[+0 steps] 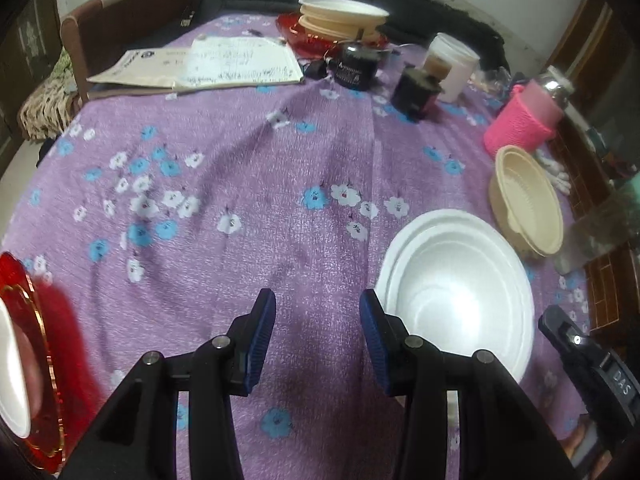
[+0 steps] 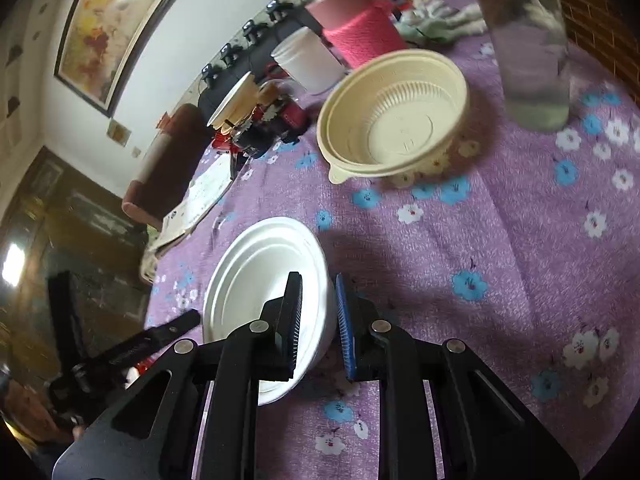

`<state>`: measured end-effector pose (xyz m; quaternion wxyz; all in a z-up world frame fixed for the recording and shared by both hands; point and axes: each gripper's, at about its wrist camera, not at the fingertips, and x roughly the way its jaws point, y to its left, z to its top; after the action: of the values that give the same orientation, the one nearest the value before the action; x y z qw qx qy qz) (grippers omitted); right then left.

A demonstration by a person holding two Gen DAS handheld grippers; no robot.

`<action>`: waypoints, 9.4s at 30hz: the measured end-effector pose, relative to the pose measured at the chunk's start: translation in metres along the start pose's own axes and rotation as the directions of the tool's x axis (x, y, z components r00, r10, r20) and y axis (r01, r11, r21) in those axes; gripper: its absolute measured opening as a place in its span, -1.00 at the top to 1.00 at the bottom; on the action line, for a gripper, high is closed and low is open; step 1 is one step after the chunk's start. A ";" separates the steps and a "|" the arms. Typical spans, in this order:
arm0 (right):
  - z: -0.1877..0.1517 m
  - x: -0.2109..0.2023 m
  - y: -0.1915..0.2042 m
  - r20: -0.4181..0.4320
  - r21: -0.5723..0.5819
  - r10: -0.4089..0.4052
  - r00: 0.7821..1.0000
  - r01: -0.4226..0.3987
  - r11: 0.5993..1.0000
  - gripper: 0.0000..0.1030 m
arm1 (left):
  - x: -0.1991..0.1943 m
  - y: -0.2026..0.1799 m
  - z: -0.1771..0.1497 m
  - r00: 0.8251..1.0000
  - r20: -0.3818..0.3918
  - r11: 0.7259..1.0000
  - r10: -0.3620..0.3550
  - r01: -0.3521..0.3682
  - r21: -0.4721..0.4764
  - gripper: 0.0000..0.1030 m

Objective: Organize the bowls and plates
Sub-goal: 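Move both grippers toward the stack of white paper plates, then close both grippers side by side on the rim of the white plate stack, then lift the white plates with both grippers and lower them onto the red stack, then open both grippers and pull back from the plate stack, then move both grippers to the beige plastic bowl beside the pink bottle, then close both grippers side by side on the beige bowl's rim, then carry the beige bowl with both grippers and lower it onto the plate stack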

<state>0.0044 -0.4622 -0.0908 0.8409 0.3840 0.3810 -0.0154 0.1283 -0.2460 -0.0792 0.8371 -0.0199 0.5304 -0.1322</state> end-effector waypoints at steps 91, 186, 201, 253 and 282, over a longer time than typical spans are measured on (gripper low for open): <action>-0.018 0.045 0.014 0.004 -0.048 -0.147 0.989 0.147 0.988 0.74 | 0.030 -0.042 -0.006 0.996 0.048 0.980 -0.081 0.071 0.184 0.67; -0.042 0.010 0.072 0.265 -0.123 -0.181 0.947 0.219 0.968 0.27 | -0.119 0.044 -0.074 0.968 0.249 0.969 -0.016 -0.045 0.241 -0.12; 0.052 -0.034 -0.045 0.277 0.191 -0.153 0.949 0.102 0.976 0.28 | -0.008 -0.095 0.037 0.984 0.034 0.946 -0.176 0.159 0.282 -0.13; 0.085 0.030 -0.083 0.233 0.266 -0.173 0.957 0.109 0.958 0.80 | 0.089 -0.174 0.087 0.968 -0.036 0.951 -0.249 0.251 0.179 0.83; -0.033 -0.009 0.072 0.124 0.034 0.145 0.982 -0.150 0.988 0.82 | -0.093 0.000 0.007 0.964 0.261 0.998 -0.047 0.035 0.049 0.83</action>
<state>0.0003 -0.3924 -0.0525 0.8528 0.4276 0.2994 0.0155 0.0971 -0.2246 0.0060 0.8972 -0.0300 0.4116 -0.1573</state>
